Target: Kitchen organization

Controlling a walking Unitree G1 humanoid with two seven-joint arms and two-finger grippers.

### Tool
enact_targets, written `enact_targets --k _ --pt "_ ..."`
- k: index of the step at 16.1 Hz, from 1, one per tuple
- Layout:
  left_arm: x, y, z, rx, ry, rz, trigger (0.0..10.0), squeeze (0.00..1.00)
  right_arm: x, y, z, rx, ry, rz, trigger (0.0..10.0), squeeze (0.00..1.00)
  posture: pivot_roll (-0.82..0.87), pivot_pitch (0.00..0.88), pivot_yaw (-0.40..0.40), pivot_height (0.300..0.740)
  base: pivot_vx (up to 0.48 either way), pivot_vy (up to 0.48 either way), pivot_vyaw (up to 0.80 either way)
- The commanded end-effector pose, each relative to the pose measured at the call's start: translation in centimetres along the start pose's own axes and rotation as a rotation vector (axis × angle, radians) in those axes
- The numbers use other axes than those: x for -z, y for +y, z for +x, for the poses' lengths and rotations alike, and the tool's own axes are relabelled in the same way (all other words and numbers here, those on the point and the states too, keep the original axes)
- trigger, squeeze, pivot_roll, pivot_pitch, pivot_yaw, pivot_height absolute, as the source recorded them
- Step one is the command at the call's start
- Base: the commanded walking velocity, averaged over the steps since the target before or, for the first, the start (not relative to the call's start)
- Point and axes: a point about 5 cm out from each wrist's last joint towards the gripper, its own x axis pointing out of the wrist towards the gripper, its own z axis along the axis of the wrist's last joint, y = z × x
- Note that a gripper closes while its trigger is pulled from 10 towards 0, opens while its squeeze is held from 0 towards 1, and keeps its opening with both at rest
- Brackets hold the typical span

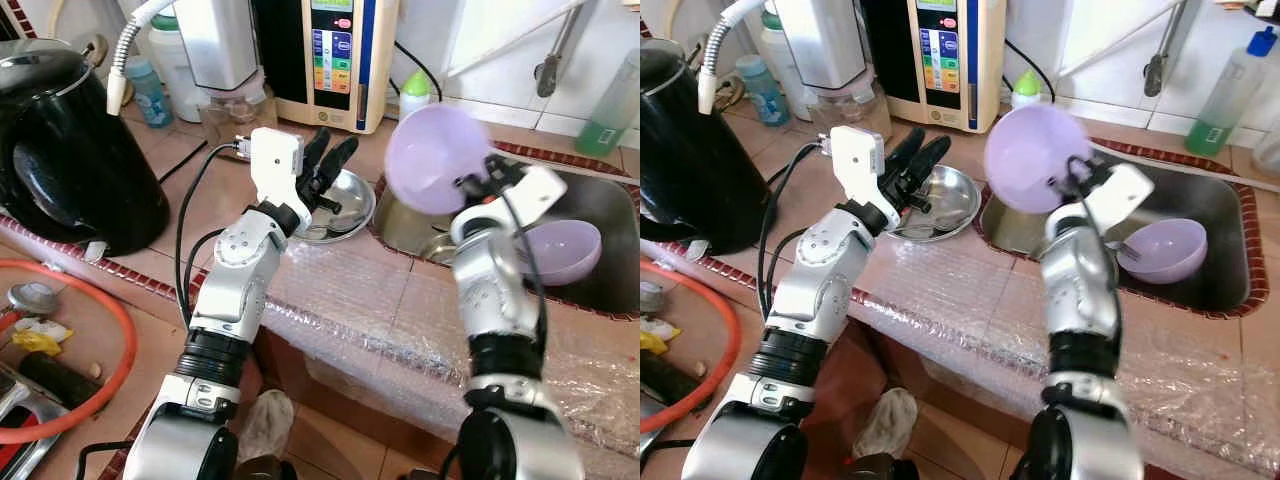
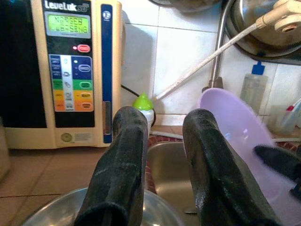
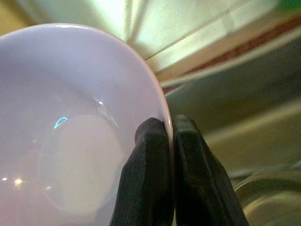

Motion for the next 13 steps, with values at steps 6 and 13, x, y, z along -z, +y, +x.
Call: enact_targets --k 6,13 --pt "3.5 1.2 -3.8 0.073 0.278 0.120 10.0 1.00 0.8 -6.9 0.2 0.357 0.052 -0.301 10.0 1.00 -0.03 0.000 0.074 0.740 0.000 0.000 0.00" --pt "4.1 0.8 -5.3 0.223 0.401 0.203 10.0 1.00 2.5 -6.9 0.1 0.352 0.107 -0.318 10.0 1.00 -0.02 0.000 0.061 0.740 0.000 0.000 0.00"
